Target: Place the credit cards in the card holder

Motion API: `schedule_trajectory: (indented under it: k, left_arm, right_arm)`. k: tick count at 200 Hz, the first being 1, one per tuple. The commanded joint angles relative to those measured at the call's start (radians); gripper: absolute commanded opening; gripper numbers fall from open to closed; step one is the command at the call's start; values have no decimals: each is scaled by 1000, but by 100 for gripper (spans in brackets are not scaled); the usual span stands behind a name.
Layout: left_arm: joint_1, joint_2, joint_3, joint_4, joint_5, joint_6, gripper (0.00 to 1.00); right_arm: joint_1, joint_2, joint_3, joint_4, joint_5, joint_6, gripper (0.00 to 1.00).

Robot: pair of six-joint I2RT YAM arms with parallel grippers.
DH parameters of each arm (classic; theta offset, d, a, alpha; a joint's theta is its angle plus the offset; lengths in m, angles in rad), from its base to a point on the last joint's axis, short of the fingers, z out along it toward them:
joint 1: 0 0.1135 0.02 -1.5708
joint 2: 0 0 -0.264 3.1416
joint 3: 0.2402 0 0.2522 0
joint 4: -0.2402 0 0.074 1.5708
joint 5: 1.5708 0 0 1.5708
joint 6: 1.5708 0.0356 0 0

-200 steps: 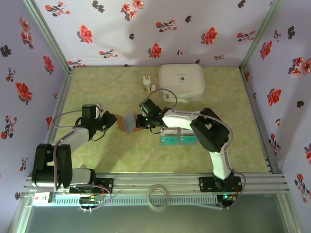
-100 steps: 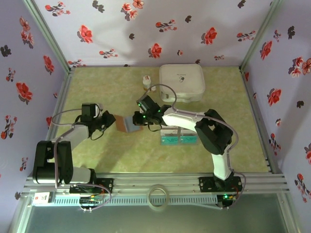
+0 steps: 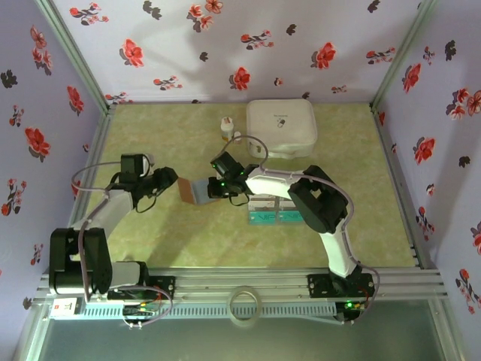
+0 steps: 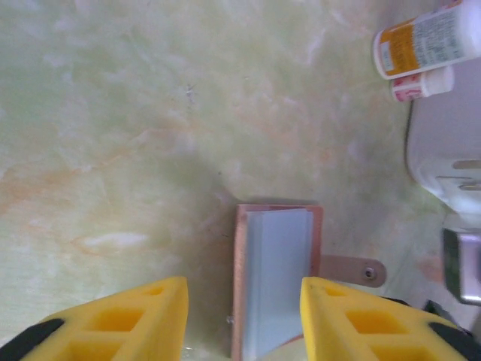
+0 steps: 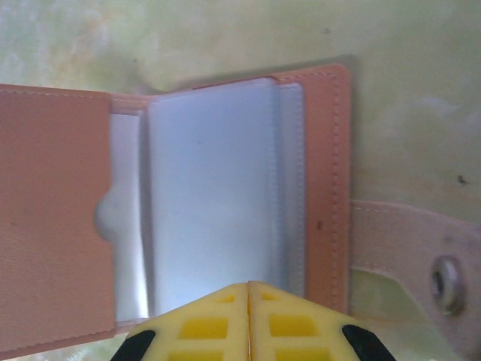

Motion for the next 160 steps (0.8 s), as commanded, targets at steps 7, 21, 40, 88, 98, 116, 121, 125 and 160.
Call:
schedule_trajectory:
  k: [7, 21, 40, 88, 98, 116, 121, 125, 160]
  left_arm:
    - [-31, -66, 39, 1, 40, -77, 48]
    - [-56, -73, 53, 22, 45, -111, 48]
    - [-93, -57, 69, 63, 51, -154, 50]
    - [-173, 50, 70, 135, 50, -185, 51]
    - [-175, 63, 54, 145, 46, -184, 52]
    - [-175, 74, 19, 154, 31, -173, 52]
    - [-173, 78, 13, 153, 27, -166, 52]
    - [-172, 81, 4, 152, 25, -162, 52]
    - [-143, 97, -57, 154, 0, -127, 52]
  right_arm:
    - [-1, 21, -28, 14, 7, 1, 6]
    - [-1, 23, -32, 18, 4, 2, 6]
    - [-1, 23, -38, 20, 6, 5, 6]
    - [-1, 23, -45, 27, 6, 10, 6]
    - [-1, 23, -48, 28, 8, 12, 6]
    - [-2, 22, -56, 32, 9, 16, 6]
    - [-2, 22, -58, 33, 9, 18, 6]
    - [-2, 21, -59, 34, 9, 19, 6]
    - [-4, 19, -77, 43, 15, 28, 5]
